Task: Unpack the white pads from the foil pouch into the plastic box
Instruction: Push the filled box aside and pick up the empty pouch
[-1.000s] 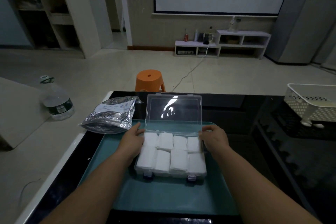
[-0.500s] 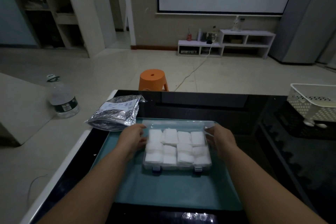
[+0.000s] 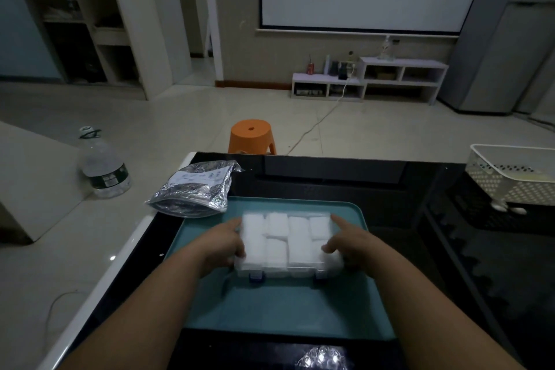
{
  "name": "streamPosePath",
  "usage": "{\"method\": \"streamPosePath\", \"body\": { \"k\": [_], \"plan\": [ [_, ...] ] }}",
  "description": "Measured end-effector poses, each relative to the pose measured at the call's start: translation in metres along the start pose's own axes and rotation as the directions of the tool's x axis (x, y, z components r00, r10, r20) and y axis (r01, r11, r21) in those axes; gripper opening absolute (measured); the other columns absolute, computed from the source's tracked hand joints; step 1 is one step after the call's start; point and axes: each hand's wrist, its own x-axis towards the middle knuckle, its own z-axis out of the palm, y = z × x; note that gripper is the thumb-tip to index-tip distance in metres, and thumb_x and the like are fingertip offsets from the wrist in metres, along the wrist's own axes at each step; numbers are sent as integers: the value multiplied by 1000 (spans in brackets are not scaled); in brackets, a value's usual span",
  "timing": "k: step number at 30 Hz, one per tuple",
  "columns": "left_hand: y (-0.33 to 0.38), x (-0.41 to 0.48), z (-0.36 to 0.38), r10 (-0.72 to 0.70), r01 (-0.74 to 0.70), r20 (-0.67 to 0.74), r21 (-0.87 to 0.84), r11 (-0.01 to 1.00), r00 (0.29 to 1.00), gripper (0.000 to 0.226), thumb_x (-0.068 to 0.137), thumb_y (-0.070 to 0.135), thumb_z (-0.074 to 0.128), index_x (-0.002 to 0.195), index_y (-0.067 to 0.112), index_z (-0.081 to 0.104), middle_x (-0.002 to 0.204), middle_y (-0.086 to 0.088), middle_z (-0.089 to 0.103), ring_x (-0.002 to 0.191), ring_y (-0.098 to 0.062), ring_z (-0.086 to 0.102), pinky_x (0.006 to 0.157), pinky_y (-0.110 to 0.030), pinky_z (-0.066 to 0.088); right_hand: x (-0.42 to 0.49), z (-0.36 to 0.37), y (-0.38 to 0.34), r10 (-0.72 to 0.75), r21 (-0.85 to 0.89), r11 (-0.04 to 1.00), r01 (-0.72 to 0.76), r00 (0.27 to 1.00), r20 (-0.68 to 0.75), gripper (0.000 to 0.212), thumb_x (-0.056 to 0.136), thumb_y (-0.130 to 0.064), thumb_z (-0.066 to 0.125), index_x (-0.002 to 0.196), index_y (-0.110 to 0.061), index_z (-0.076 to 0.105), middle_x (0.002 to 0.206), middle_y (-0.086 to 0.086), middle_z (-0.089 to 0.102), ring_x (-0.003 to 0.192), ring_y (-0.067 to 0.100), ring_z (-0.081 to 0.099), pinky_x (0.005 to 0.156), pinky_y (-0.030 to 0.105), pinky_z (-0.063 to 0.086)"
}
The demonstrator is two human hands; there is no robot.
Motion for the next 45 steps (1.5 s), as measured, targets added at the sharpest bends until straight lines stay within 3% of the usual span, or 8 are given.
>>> {"method": "streamPosePath", "body": {
  "k": [3, 7, 15, 20, 28, 34, 39, 45],
  "plan": [
    [2, 2, 3, 36, -36, -40, 3, 999, 999, 66, 73, -23, 49, 119, 25, 55, 111, -8, 65, 97, -26, 60, 64, -25, 45, -6, 2, -5, -1, -136, 991, -10, 997, -81, 77, 91, -16, 67, 152, -34, 24, 124, 13, 52, 97, 29, 58, 77, 42, 55],
    [-1, 8, 6, 98, -104, -206, -17, 994, 974, 52, 75, -20, 60, 116, 14, 60, 120, -11, 60, 101, -23, 60, 73, -28, 48, -3, -1, -5, -111, -270, 961, 58, 977, -184, 73, 88, -24, 72, 150, -22, 34, 149, 12, 42, 126, 32, 50, 101, 43, 48],
    [-6, 13, 4, 140, -134, -216, 39, 990, 966, 49, 76, -17, 64, 115, 13, 65, 119, -7, 61, 109, -22, 59, 91, -31, 48, 3, -9, -4, 0, 26, 1000, 2, 997, -78, 77, 83, 4, 71, 147, -28, 42, 139, 21, 49, 106, 37, 56, 87, 47, 54],
    [-9, 13, 5, 207, -159, -252, 197, 967, 945, 43, 71, -10, 70, 96, 26, 68, 117, -6, 68, 99, -17, 65, 90, -33, 53, -2, -3, -12, 6, -91, 996, -14, 996, -85, 76, 86, -3, 70, 149, -29, 36, 142, 15, 47, 119, 38, 55, 95, 42, 53],
    [-7, 10, 10, 287, -167, -209, 456, 874, 935, 56, 71, 28, 82, 123, 27, 63, 130, -9, 60, 112, -18, 60, 100, -31, 47, -3, -2, -10, -44, -178, 984, 17, 988, -151, 78, 78, -14, 81, 146, -19, 43, 137, 16, 54, 109, 32, 62, 94, 42, 54],
    [-7, 4, 27, 381, -163, -71, 821, 547, 922, 106, 62, 56, 81, 148, 20, 30, 162, 4, 14, 145, -15, 25, 112, -25, 25, -11, 16, -5, -125, -481, 875, 52, 985, -120, 114, 63, -40, 88, 151, -17, 20, 145, 11, 43, 127, 28, 48, 100, 32, 43],
    [-14, 6, 42, 461, -120, -122, 879, 462, 879, 88, 73, 41, 70, 146, 17, 28, 161, -2, 16, 139, -24, 35, 108, -30, 34, -6, 43, -2, -102, -592, 805, -47, 971, -216, 103, 69, -41, 82, 145, -26, 13, 142, 16, 27, 128, 37, 38, 100, 46, 42],
    [-14, 7, 47, 443, -99, -161, 856, 507, 882, 84, 74, 32, 67, 146, 15, 28, 161, -2, 17, 137, -26, 38, 107, -30, 35, -1, 53, 2, -151, -601, 797, -55, 946, -287, 74, 83, -28, 65, 140, -24, 19, 135, 17, 28, 121, 36, 36, 95, 42, 44]
  ]
}}
